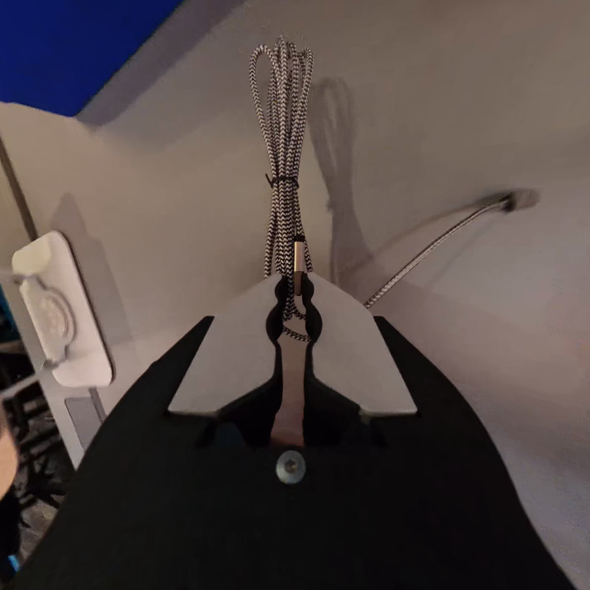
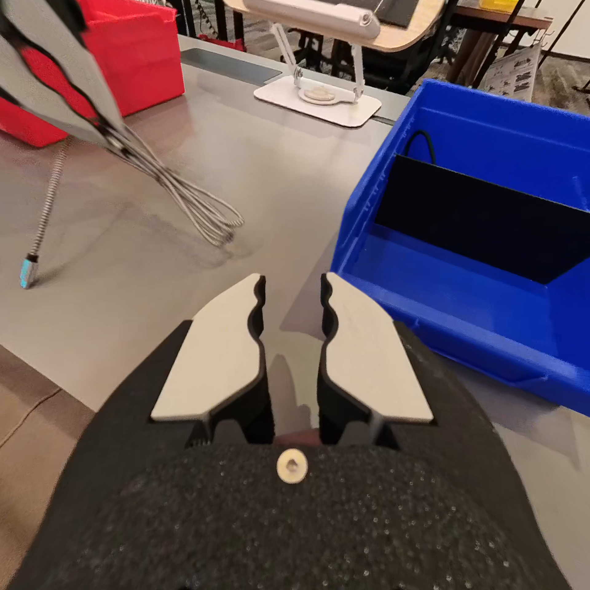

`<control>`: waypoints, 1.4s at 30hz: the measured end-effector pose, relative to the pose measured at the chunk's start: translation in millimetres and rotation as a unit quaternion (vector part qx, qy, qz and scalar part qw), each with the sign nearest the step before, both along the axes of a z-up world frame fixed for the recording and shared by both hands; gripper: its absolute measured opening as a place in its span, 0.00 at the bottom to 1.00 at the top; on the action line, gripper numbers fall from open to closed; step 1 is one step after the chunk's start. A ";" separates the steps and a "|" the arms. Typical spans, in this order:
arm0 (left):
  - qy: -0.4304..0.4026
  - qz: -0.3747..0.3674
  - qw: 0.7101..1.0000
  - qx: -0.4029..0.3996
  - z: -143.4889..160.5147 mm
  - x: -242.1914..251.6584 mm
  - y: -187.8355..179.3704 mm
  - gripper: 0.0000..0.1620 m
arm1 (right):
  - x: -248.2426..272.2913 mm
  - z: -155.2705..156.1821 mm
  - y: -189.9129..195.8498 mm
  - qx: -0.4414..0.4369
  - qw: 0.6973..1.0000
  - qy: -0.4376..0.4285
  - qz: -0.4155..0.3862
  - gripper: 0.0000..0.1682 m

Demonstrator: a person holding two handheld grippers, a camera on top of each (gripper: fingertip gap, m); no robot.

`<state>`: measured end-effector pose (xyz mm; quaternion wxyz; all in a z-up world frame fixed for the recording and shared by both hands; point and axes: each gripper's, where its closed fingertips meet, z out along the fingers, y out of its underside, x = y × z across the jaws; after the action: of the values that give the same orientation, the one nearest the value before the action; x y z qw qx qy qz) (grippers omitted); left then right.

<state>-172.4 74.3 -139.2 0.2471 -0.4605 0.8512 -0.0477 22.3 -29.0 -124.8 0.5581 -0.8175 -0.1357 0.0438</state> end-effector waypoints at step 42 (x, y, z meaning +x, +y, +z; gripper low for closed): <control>-0.342 0.423 0.817 -0.192 104.1 -156.1 39.2 0.25 | -41.2 -8.7 22.7 -0.015 0.997 0.037 0.069 0.19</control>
<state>-328.5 113.5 -35.1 0.4246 -0.7675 0.4066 -0.2557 -19.0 -6.2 -133.5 0.5464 -0.8120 -0.1704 0.1142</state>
